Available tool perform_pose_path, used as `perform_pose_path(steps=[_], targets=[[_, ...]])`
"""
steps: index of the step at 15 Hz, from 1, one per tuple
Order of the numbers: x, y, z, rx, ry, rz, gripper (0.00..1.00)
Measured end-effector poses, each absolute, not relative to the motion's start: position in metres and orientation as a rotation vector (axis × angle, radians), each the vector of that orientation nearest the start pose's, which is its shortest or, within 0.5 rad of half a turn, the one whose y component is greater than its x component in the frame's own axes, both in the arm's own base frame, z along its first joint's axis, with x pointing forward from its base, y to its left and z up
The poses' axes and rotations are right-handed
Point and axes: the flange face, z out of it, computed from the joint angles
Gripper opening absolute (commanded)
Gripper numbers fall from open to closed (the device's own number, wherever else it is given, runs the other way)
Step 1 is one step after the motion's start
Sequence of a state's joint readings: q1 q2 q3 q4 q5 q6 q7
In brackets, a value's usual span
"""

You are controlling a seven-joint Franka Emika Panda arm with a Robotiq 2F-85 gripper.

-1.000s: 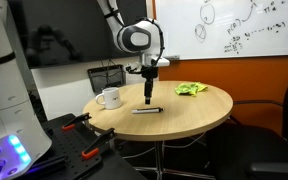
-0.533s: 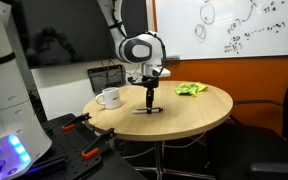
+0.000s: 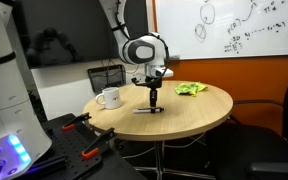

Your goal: Put the pen in the cup

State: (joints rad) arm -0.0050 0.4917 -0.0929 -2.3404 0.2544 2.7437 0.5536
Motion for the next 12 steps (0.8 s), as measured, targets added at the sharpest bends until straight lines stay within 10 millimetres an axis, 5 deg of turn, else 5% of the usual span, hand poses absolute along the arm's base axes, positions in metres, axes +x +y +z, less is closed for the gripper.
perform_pose_path(steps=[3,6,12], targets=[[0.491,-0.059,0.119,-2.777,1.494,0.207,0.06],[0.494,-0.033,0.131,-2.750,1.705,0.319,0.06],[0.512,0.031,0.199,-2.655,2.179,0.308,0.06]])
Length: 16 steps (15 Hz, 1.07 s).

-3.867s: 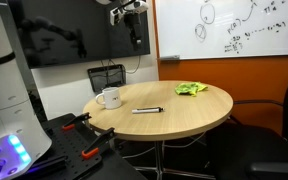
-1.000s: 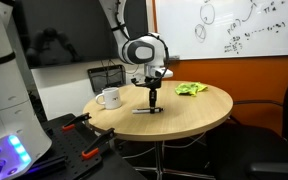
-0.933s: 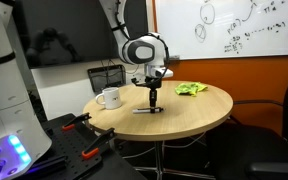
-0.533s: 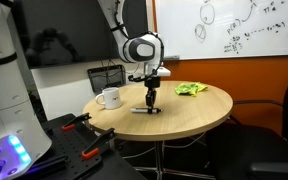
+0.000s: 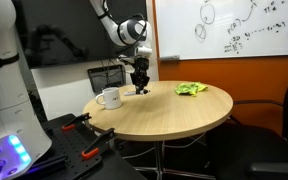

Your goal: Put the pen in the cup

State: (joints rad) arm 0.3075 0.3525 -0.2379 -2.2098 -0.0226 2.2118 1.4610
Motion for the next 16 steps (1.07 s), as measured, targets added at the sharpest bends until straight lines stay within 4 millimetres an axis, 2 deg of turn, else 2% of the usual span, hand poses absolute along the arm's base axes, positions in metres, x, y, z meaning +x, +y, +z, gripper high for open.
perform_pose_path(steps=[3,7,11,14,16], targets=[[0.515,0.052,0.230,-2.629,2.407,0.280,0.06],[0.505,0.091,0.247,-2.681,2.638,0.341,0.06],[0.505,0.136,0.243,-2.678,2.877,0.217,0.06],[0.516,0.162,0.232,-2.612,3.049,0.027,0.06],[0.526,0.173,0.226,-2.574,3.137,-0.032,0.06]])
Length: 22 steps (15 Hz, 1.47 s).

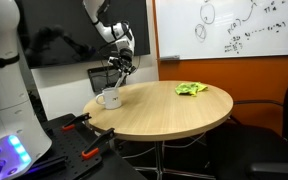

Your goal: Put the pen in the cup

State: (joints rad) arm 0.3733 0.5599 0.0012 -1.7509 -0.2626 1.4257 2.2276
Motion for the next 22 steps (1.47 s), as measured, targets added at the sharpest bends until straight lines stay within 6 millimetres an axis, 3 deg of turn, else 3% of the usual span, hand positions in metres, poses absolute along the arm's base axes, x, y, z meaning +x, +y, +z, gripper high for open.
perform_pose_path(steps=[6,11,13,20,21,22], targets=[[0.535,0.203,0.221,1.293,-1.621,0.026,0.06],[0.537,0.242,0.221,1.341,-1.586,0.040,0.06],[0.541,0.249,0.218,1.353,-1.589,0.044,0.06],[0.536,0.256,0.163,1.334,-1.514,0.061,0.06],[0.534,0.258,0.156,1.334,-1.498,0.075,0.47],[0.531,0.261,0.151,1.337,-1.485,0.086,0.48]])
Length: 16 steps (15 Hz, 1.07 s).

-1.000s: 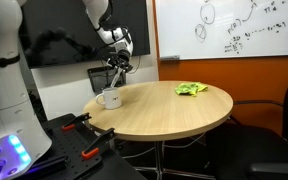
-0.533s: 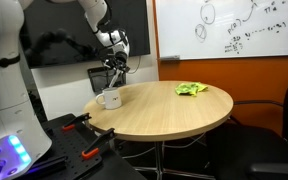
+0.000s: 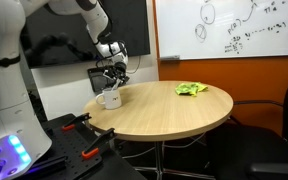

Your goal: Put the pen in the cup

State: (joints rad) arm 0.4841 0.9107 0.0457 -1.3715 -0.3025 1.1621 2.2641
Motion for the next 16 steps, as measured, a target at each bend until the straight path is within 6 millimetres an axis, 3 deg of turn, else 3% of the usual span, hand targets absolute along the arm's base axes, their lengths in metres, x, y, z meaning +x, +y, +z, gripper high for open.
perform_pose_path(steps=[3,7,11,16], targets=[[0.527,0.276,0.153,1.396,-1.448,0.084,0.69],[0.533,0.290,0.187,1.548,-1.397,0.027,0.99],[0.534,0.286,0.233,1.733,-1.293,-0.071,1.00],[0.518,0.272,0.283,1.970,-1.185,-0.128,1.00]])
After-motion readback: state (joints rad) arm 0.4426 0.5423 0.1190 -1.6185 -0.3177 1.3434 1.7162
